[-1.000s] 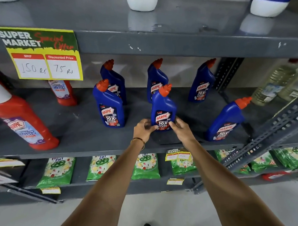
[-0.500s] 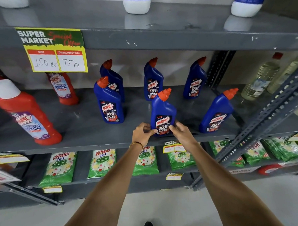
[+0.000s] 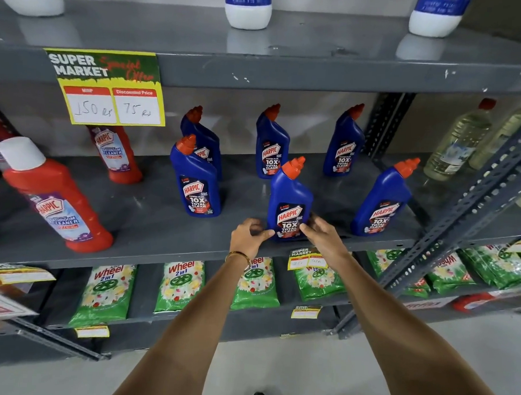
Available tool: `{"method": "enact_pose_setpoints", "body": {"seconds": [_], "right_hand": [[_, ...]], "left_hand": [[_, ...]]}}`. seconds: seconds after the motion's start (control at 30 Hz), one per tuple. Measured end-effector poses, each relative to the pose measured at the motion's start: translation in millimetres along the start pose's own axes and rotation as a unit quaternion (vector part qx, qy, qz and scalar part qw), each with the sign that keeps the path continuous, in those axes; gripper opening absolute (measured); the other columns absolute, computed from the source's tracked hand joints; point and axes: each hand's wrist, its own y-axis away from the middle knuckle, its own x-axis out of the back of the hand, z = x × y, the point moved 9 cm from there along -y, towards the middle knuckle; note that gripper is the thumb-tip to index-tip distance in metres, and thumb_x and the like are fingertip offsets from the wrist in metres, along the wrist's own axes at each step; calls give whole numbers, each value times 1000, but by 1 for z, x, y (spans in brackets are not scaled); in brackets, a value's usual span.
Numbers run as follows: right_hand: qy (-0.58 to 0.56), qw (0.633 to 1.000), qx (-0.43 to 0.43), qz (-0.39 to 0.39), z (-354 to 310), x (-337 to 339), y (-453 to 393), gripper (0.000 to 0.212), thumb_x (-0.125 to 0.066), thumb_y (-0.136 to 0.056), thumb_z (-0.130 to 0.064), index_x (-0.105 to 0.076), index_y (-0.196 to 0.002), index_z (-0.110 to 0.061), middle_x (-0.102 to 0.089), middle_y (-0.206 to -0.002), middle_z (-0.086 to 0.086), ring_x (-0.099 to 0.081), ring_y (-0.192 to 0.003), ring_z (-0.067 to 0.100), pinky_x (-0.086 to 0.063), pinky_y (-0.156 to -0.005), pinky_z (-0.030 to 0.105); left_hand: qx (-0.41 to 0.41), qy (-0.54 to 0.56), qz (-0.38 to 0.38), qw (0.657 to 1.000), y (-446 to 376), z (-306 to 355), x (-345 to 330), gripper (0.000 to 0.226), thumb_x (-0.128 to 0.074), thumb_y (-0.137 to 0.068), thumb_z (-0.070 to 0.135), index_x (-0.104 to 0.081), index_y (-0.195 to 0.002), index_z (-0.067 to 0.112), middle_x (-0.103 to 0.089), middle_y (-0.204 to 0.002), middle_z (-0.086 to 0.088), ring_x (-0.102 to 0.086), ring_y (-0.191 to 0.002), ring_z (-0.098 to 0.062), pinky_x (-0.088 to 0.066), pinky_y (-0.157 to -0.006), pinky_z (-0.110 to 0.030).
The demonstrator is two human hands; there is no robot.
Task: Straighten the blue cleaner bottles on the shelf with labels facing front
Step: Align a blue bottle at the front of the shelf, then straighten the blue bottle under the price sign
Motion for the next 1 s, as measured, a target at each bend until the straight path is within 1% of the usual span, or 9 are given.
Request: {"method": "enact_pose_setpoints", "body": {"seconds": [0.07,0.1,0.2,0.27,0.37,0.43,0.6,0.8,1.0], "right_hand": [[4,999,-1,52,3,6,3,31,-63,-83,-10,-59,-114,-7,-65,-118,13,-60,-105,19,-44,-103,44],[8,996,-7,87,6,10,6,32,-65,-81,-11,-59,-112,-5,-65,-119,15,-60,-104,21,-45,-102,43],[41,978,-34,203,12,14,20,47,-67,-81,-17,-54,-122,1,-60,-127,17,-57,-115,28,-43,-99,36],[47,962,-35,266,12,9,35,43,-63,-84,-15,-54,-123,1,-60,-126,18,-57,-116,29,-42,-93,30],[41,949,-39,311,16,-15,55,38,-61,-84,-12,-57,-119,2,-63,-123,20,-59,-113,30,-43,-92,30],[46,951,-35,305,17,-37,64,37,-60,-85,-11,-57,-119,3,-63,-122,20,-58,-113,30,-42,-91,29],[75,965,-6,250,4,-98,65,36,-59,-87,-12,-56,-120,2,-63,-120,18,-57,-115,29,-38,-78,17],[94,980,3,173,-14,-150,31,39,-61,-85,-16,-57,-121,-2,-62,-124,19,-58,-114,25,-42,-92,27],[110,990,-12,90,-20,-184,-20,49,-62,-85,-15,-49,-130,-3,-57,-131,17,-54,-120,24,-40,-95,27]], "left_hand": [[1,-2,4,1000,0,-6,10,45,-72,-77,23,-59,-115,3,-67,-115,-16,-61,-108,-26,-49,-92,-34],[4,-1,7,1000,1,-9,17,45,-71,-78,24,-58,-116,3,-66,-115,-15,-61,-108,-25,-49,-93,-33],[11,3,10,1000,3,-21,42,44,-69,-80,26,-57,-117,4,-66,-116,-16,-62,-106,-25,-47,-94,-31],[11,6,10,1000,7,-30,61,43,-68,-81,24,-57,-118,4,-66,-117,-17,-62,-107,-24,-46,-92,-27],[8,-10,7,1000,12,-42,92,42,-66,-83,24,-56,-118,3,-64,-121,-17,-61,-111,-24,-45,-94,-27],[7,-19,8,1000,14,-49,112,42,-65,-83,24,-56,-118,3,-64,-121,-17,-60,-112,-25,-44,-95,-29],[17,-24,20,999,12,-65,155,46,-65,-83,25,-54,-122,2,-63,-123,-16,-59,-113,-24,-43,-95,-27],[32,-21,46,998,-6,-73,184,48,-65,-83,27,-54,-123,3,-63,-122,-17,-58,-114,-27,-43,-100,-35],[58,-18,56,997,-36,-72,190,50,-62,-85,20,-48,-130,3,-59,-128,-16,-53,-120,-27,-41,-104,-34]]}}
